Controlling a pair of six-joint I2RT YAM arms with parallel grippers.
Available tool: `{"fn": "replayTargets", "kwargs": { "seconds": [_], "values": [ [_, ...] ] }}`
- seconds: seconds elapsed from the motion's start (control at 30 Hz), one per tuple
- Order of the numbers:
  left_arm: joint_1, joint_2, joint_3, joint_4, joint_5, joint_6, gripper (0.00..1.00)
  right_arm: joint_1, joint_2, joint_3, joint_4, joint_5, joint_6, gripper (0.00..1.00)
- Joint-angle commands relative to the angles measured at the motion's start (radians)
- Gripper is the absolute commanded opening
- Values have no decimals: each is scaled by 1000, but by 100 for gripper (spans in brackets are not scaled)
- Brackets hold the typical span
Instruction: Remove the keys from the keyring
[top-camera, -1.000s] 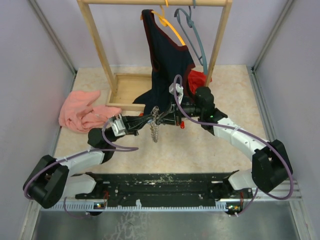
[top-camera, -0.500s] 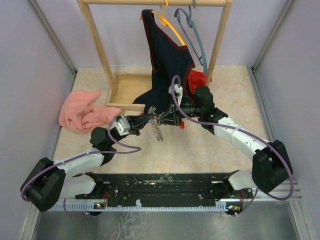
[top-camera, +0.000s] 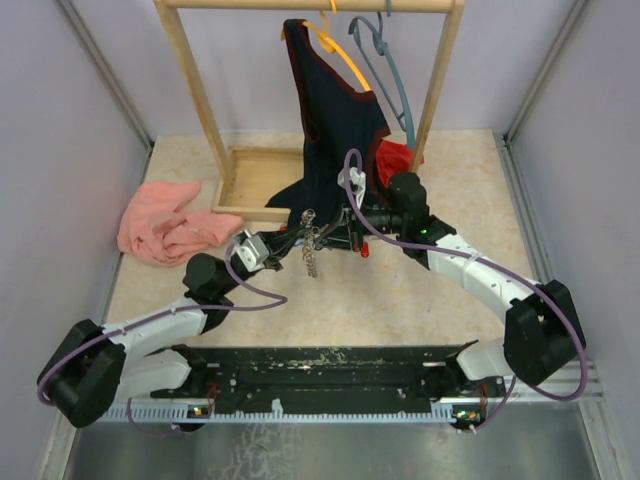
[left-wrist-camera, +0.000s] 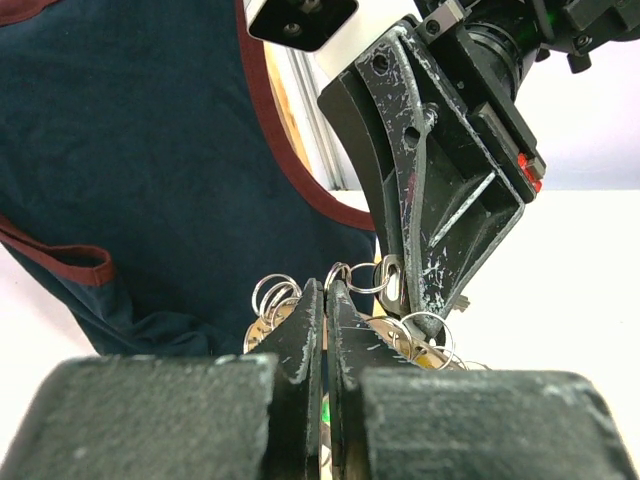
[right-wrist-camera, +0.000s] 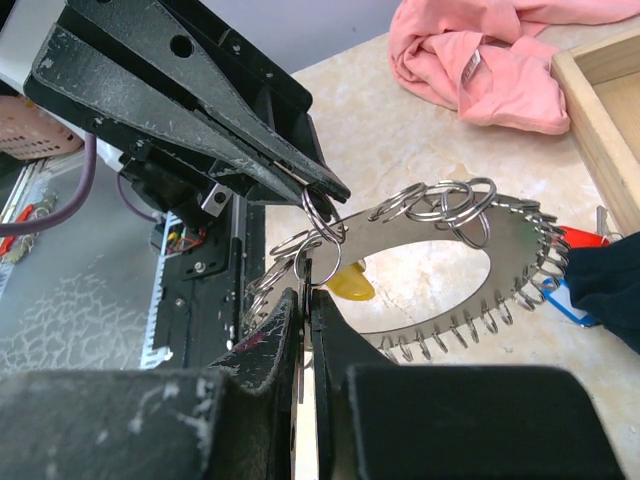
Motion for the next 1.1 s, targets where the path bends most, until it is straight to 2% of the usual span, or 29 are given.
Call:
{"fn": "replayTargets", "kwargs": {
  "seconds": [0.0, 0.6, 1.07],
  "values": [
    [-4, -24, 36, 5, -66, 47, 0, 2, -31, 41, 30, -19, 11, 0],
    [-9, -12, 55, -115, -48, 110, 0, -5, -31, 48, 17, -21, 13, 0],
    [-8, -4, 88, -287, 21, 145, 0, 1, -20, 149, -281, 28, -223, 0]
  ]
}}
